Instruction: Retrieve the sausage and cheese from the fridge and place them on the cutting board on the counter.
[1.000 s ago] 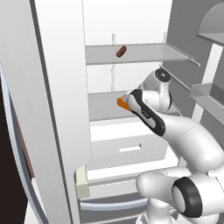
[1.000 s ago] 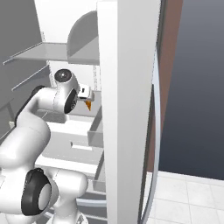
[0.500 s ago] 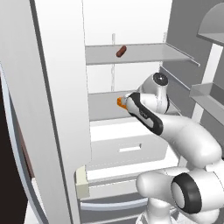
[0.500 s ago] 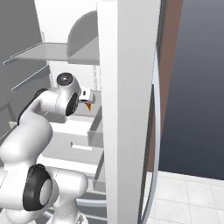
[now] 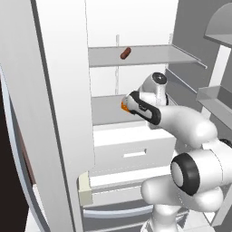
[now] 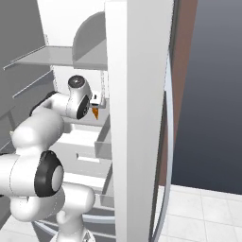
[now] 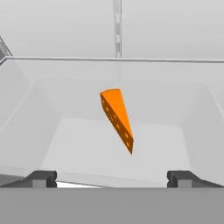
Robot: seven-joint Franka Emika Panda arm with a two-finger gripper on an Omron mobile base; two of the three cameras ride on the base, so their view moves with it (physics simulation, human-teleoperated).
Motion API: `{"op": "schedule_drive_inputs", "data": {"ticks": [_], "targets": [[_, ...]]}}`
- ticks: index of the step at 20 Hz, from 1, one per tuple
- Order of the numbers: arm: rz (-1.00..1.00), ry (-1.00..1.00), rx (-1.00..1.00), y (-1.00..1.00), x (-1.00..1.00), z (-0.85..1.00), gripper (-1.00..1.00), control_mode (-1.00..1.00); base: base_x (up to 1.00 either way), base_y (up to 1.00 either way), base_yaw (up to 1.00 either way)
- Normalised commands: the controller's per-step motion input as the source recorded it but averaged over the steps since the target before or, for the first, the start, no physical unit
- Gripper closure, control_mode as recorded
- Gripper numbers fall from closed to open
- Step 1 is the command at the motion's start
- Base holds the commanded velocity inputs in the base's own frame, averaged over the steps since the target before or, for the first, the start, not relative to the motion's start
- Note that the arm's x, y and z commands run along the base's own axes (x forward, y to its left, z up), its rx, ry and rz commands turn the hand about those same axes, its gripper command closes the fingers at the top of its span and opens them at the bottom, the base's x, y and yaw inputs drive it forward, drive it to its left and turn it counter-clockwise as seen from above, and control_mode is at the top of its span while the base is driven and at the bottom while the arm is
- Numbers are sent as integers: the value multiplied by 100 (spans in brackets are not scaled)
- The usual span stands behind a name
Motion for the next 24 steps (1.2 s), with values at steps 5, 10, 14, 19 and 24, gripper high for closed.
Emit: {"op": "schedule_drive_inputs", "data": {"ticks": [5, 10, 14, 19, 24], "targets": [[1, 1, 0, 0, 42, -17, -100, -100, 0, 0, 0], [2, 0, 0, 0, 28, -11, -100, -100, 0, 0, 0], [3, 0, 0, 2, 7, -14, -100, -100, 0, 0, 0], [3, 0, 0, 6, 0, -20, -100, -100, 0, 0, 0], [4, 0, 0, 5, 5, -15, -100, -100, 0, 0, 0]]}}
